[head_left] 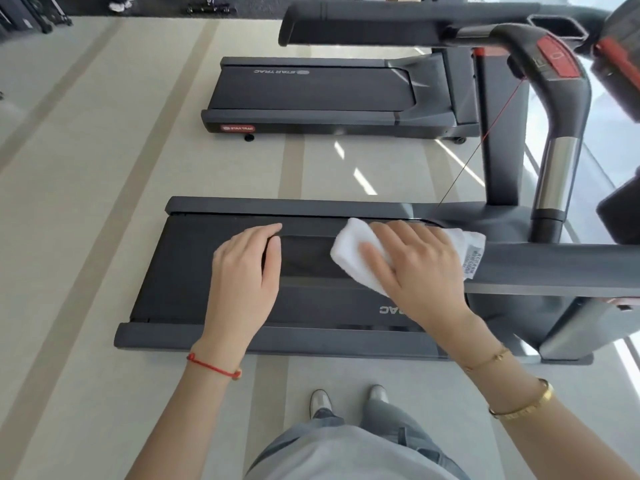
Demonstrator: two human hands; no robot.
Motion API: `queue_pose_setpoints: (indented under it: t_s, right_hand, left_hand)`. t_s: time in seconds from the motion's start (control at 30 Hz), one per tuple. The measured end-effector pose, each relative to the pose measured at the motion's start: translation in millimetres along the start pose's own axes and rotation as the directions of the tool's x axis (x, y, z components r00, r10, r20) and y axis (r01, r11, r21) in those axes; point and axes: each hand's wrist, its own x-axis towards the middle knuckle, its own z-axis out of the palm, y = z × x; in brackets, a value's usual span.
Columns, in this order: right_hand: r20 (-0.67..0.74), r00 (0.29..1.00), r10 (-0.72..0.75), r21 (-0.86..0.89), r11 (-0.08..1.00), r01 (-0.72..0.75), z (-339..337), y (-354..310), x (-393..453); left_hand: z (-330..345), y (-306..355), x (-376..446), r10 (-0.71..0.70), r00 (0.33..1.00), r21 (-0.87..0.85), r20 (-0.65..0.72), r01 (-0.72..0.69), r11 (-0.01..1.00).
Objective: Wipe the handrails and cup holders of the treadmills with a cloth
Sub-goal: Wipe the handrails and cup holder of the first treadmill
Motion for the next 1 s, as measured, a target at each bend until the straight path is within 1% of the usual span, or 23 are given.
queue_pose_setpoints:
  t_s: [0.07, 0.1, 0.17, 0.23, 0.3, 0.37, 0.4, 0.43, 0.5, 0.53, 0.6, 0.7, 0.77, 0.8, 0.83, 0.87, 0.93, 0.97, 1.0]
  right_hand:
    - [-0.02, 0.995, 0.094, -0.014, 0.995, -0.095, 4, -16, 14]
    - [-0.022, 0.995, 0.092, -0.011, 0.996, -0.093, 7, -28, 22]
    - [0.004, 0.999, 0.037, 0.017, 0.999, -0.037, 12, -50, 30]
    - [0.051, 0.998, -0.038, 0.056, 0.998, 0.035, 14, -54, 27]
    - [0.079, 0.986, -0.145, 0.067, 0.988, 0.14, 10, -44, 19]
    - [0.069, 0.978, -0.197, 0.048, 0.98, 0.194, 4, -24, 8]
    - [0.054, 0.982, -0.181, 0.032, 0.983, 0.179, 1, -13, 4]
    - [0.039, 0.99, -0.134, 0.01, 0.991, 0.133, -1, -5, 2]
    - [0.003, 1.0, 0.005, -0.027, 1.0, -0.005, 1, -1, 7]
    - [-0.017, 0.998, 0.058, -0.031, 0.998, -0.058, 3, -9, 13]
    - [-0.029, 0.997, 0.075, -0.023, 0.997, -0.075, 9, -35, 25]
    - [0.016, 1.0, -0.018, 0.03, 0.999, 0.017, 15, -59, 22]
    - [0.032, 0.99, -0.14, 0.041, 0.989, 0.139, 11, -47, 13]
    - [0.04, 0.983, -0.181, 0.045, 0.983, 0.179, 8, -35, 8]
    - [0.039, 0.982, -0.185, 0.037, 0.982, 0.183, 5, -21, 3]
    - [0.026, 0.989, -0.149, 0.015, 0.989, 0.148, 2, -9, 0]
    - [-0.036, 0.999, 0.012, -0.046, 0.999, -0.014, -1, 7, 1]
    - [-0.068, 0.994, 0.089, -0.061, 0.994, -0.093, 0, 8, 5]
    - [-0.084, 0.987, 0.135, -0.064, 0.988, -0.141, 1, 2, 9]
  left_hand:
    - [0, -1, -1, -0.018, 1.0, -0.059, 0.017, 0.019, 0.998]
    - [0, -1, -2, -0.02, 1.0, -0.073, 0.021, 0.021, 0.997]
    - [0, -2, -3, -0.01, 1.0, -0.082, 0.026, 0.012, 0.997]
    - [0, -2, -2, -0.007, 1.0, -0.089, 0.029, 0.01, 0.996]
    - [0, -3, -2, -0.007, 0.999, -0.093, 0.032, 0.01, 0.996]
    - [0, -4, -2, -0.007, 0.999, -0.095, 0.032, 0.01, 0.995]
    - [0, -4, -2, -0.007, 1.0, -0.098, 0.029, 0.01, 0.995]
    - [0, -4, -3, -0.009, 1.0, -0.102, 0.025, 0.011, 0.995]
    - [1, -4, -3, -0.01, 1.0, -0.105, 0.021, 0.012, 0.994]
    - [1, -4, -4, -0.008, 1.0, -0.106, 0.02, 0.01, 0.994]
    - [2, -5, -4, -0.004, 1.0, -0.116, 0.014, 0.006, 0.993]
    - [2, -4, -4, -0.009, 1.0, -0.134, 0.011, 0.01, 0.991]
    - [2, -5, -4, -0.01, 1.0, -0.133, 0.013, 0.012, 0.991]
    - [3, -5, -4, -0.008, 1.0, -0.131, 0.015, 0.01, 0.991]
    - [3, -6, -4, -0.007, 1.0, -0.13, 0.016, 0.009, 0.991]
    - [2, -6, -4, -0.007, 1.0, -0.131, 0.016, 0.009, 0.991]
    - [2, -6, -4, -0.011, 1.0, -0.129, 0.017, 0.013, 0.992]
    - [3, -5, -4, -0.011, 1.0, -0.127, 0.015, 0.013, 0.992]
    - [3, -5, -4, -0.008, 1.0, -0.126, 0.012, 0.009, 0.992]
